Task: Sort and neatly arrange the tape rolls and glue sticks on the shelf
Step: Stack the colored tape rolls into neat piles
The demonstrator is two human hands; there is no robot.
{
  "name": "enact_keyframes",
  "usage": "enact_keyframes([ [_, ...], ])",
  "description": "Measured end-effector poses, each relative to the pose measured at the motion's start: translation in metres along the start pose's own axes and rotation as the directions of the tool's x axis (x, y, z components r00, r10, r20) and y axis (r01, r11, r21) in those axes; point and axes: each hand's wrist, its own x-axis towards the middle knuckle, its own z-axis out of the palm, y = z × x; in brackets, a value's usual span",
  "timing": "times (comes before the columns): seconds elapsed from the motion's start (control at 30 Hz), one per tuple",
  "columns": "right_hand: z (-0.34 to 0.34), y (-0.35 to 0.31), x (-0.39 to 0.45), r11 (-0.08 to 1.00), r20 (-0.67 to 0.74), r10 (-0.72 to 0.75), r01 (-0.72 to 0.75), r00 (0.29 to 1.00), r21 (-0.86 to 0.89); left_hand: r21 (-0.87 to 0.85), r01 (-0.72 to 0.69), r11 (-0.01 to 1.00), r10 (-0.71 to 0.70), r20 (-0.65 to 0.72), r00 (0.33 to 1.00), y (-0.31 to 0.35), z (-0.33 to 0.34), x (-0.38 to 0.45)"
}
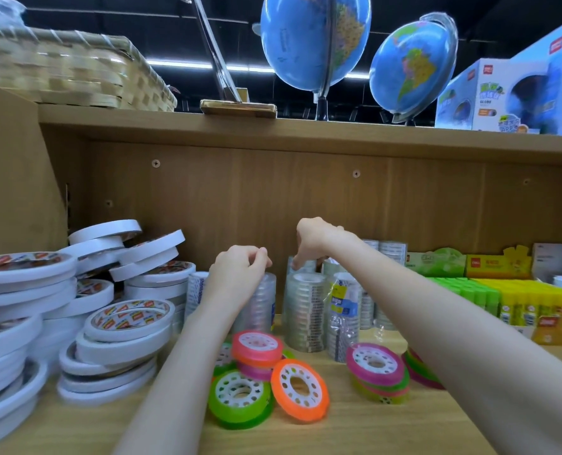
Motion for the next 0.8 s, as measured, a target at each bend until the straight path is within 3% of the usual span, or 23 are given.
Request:
enact_keyframes([
  [0.27,0.008,-0.01,-0.007,0.971,-0.122,0.006,-0.035,0.993,-0.236,-0.035,0.016,0.999,-0.015,0.027,1.0,0.003,-0.002,-0.004],
  [0.37,-0.001,0.006,-0.021,0.999,-0.139,0.016,-0.02,0.99,-0.028,-0.061,0.037,0.997,-0.034,0.044,0.998,0.004,-0.007,-0.004],
  [0.47,-0.016,0.024,-0.04,0.987,-0.019,-0.081,0.083,0.997,0.14,0.04,0.029,0.999,-0.034,0.139,0.99,-0.003,-0.018,-0.005],
  [0.6,-0.013,0.018,-0.057,0.989,0.228,-0.127,0.142,0.965,-0.05,0.219,-0.025,0.975,-0.034,0.26,0.965,-0.001,-0.026,-0.012],
  [0.8,0.0,0.011,-0.051,0.994,0.218,-0.075,0.089,0.973,-0.057,0.358,-0.06,0.932,-0.076,0.355,0.932,0.01,-0.033,-0.015],
])
